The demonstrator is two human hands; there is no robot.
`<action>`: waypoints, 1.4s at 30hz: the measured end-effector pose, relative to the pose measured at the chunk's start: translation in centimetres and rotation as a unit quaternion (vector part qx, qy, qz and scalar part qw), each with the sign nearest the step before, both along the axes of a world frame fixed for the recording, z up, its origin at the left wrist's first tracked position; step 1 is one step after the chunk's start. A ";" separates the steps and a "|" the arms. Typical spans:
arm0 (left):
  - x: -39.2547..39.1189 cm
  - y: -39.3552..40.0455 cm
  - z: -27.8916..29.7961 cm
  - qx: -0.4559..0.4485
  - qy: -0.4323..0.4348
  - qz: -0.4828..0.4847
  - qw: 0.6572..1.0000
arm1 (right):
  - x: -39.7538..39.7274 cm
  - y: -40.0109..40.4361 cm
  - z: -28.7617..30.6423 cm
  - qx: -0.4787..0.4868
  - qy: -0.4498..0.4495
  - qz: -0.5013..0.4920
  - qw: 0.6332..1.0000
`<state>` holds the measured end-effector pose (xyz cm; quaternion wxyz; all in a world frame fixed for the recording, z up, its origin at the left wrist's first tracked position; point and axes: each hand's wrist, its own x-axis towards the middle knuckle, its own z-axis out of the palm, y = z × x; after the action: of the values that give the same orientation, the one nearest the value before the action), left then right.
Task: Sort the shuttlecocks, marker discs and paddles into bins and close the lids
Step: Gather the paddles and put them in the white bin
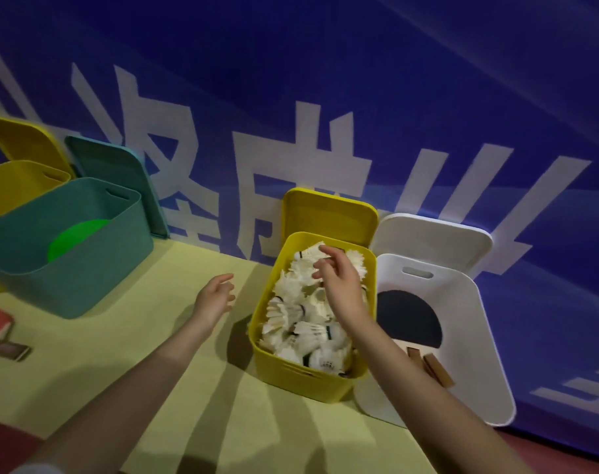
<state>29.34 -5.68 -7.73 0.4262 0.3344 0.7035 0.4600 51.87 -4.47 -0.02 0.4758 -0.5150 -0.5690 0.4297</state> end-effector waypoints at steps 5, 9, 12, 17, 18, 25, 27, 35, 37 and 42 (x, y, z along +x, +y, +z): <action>-13.4 -1.3 -0.4 0.039 0.037 0.025 0.998 | -14.4 -0.4 -1.4 -0.047 -0.022 0.088 0.995; -26.1 -4.0 -2.3 0.036 0.111 0.057 0.992 | -26.7 -1.3 -5.8 -0.121 -0.065 0.140 0.981; -35.8 -6.5 -4.2 0.007 0.178 0.081 0.981 | -35.2 -1.9 -9.7 -0.184 -0.106 0.155 0.965; -46.4 -10.1 -5.5 -0.062 0.211 0.123 0.968 | -46.9 -3.6 -15.7 -0.259 -0.182 0.196 0.928; -48.1 -10.5 -5.9 -0.079 0.245 0.122 0.959 | -48.7 -4.0 -16.7 -0.271 -0.192 0.198 0.922; -58.0 -11.2 -11.4 -0.269 0.232 0.146 0.923 | -57.6 -6.3 -19.7 -0.283 -0.310 0.235 0.877; -59.0 -11.2 -12.2 -0.293 0.211 0.114 0.926 | -58.8 -6.7 -20.1 -0.285 -0.312 0.250 0.871; -54.8 -12.6 -14.2 -0.260 0.170 0.059 0.949 | -56.4 -7.3 -21.8 -0.330 -0.354 0.211 0.850; -51.9 -13.0 -13.7 -0.202 0.158 0.043 0.966 | -54.0 -7.5 -21.8 -0.322 -0.394 0.189 0.840; -43.9 -11.9 -11.7 -0.113 0.071 -0.064 0.989 | -48.0 -8.1 -21.5 -0.331 -0.312 0.132 0.880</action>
<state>-14.57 -17.57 -19.45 0.4388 0.3600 0.7568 0.3241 3.85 -12.56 -21.50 0.0137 -0.6699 -0.5756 0.4688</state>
